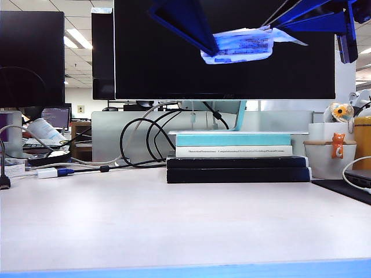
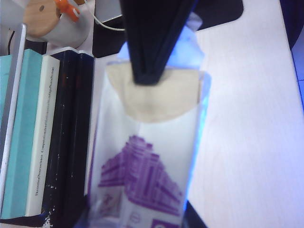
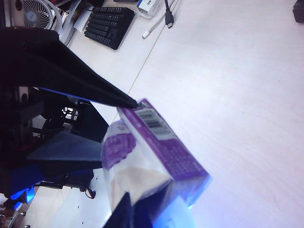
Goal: Pick up a packet of tissues from the table with the left hand, then take a tissue from it with the right hand.
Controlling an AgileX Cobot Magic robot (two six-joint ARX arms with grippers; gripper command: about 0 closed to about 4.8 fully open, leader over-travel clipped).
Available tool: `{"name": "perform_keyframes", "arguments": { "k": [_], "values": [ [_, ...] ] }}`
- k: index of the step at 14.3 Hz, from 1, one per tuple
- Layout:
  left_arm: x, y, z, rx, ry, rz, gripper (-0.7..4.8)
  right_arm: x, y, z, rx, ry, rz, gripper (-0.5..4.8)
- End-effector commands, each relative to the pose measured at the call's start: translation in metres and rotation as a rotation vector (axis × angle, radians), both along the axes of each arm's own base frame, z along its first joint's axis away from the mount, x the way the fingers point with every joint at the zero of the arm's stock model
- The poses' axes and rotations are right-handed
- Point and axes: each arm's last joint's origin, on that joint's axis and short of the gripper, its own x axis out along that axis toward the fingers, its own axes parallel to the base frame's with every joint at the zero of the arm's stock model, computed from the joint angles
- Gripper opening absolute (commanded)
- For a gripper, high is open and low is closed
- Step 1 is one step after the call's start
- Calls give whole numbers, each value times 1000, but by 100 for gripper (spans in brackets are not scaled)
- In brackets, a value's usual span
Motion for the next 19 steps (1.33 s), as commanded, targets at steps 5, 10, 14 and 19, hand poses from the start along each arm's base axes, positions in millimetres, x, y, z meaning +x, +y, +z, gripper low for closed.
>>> {"name": "perform_keyframes", "arguments": {
  "k": [5, 10, 14, 19],
  "values": [
    [20, 29, -5, 98, 28, 160, 238, -4, -3, 3, -70, -75, -30, -4],
    [44, 57, -12, 36, 119, 273, 239, -1, -6, 0, -216, -127, -143, -4],
    [59, 81, -48, -54, 221, 353, 247, 3, -8, -4, -315, -146, -226, -4],
    [53, 88, -105, -141, 258, 447, 306, 26, -5, -37, -455, -48, -267, -4]
  ]
}}
